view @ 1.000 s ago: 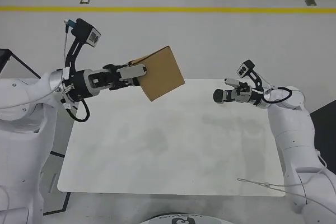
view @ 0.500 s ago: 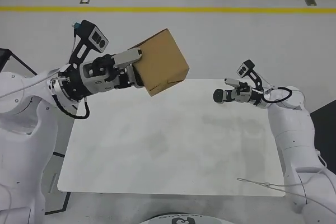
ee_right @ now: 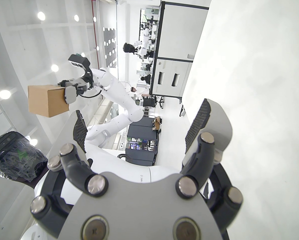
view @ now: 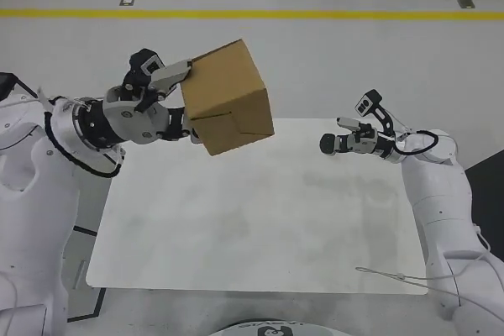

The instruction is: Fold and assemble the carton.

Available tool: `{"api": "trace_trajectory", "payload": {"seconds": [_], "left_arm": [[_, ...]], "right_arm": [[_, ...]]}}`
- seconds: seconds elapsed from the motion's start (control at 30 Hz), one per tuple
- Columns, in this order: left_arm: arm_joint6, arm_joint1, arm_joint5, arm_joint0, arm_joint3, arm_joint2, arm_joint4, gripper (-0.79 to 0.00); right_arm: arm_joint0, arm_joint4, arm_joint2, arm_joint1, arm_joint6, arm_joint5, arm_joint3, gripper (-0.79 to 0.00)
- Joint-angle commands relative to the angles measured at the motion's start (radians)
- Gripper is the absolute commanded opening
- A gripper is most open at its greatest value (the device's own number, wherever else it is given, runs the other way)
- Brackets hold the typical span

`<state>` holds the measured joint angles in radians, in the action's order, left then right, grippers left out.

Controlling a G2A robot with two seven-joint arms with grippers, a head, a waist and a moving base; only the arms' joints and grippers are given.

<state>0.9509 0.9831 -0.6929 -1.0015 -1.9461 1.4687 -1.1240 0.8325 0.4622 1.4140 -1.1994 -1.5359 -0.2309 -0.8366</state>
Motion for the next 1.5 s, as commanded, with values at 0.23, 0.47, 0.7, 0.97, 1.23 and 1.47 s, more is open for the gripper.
{"api": "trace_trajectory", "payload": {"seconds": [0.23, 0.47, 0.7, 0.97, 1.23, 1.47], "left_arm": [[0.004, -0.003, -0.111, 0.007, 0.000, -0.023, -0.070, -0.785], [-0.081, 0.003, -0.114, -0.029, 0.010, -0.032, -0.165, -0.785], [-0.272, 0.018, -0.164, -0.053, 0.004, -0.045, -0.482, -0.785], [-0.421, 0.026, -0.159, -0.057, 0.002, -0.051, -0.712, -0.785], [-0.500, 0.029, -0.150, -0.055, -0.022, -0.045, -0.779, -0.785], [-0.400, 0.022, -0.096, -0.036, -0.062, -0.031, -0.432, -0.785]], "right_arm": [[0.000, 0.000, 0.000, 0.000, 0.000, 0.000, 0.000, 0.000], [0.000, 0.000, 0.000, 0.000, 0.000, 0.000, 0.000, 0.000], [0.000, 0.000, 0.000, 0.000, 0.000, 0.000, 0.000, 0.000], [0.000, 0.000, 0.000, 0.000, 0.000, 0.000, 0.000, 0.000], [0.000, 0.000, 0.000, 0.000, 0.000, 0.000, 0.000, 0.000], [0.000, 0.000, 0.000, 0.000, 0.000, 0.000, 0.000, 0.000]]}}
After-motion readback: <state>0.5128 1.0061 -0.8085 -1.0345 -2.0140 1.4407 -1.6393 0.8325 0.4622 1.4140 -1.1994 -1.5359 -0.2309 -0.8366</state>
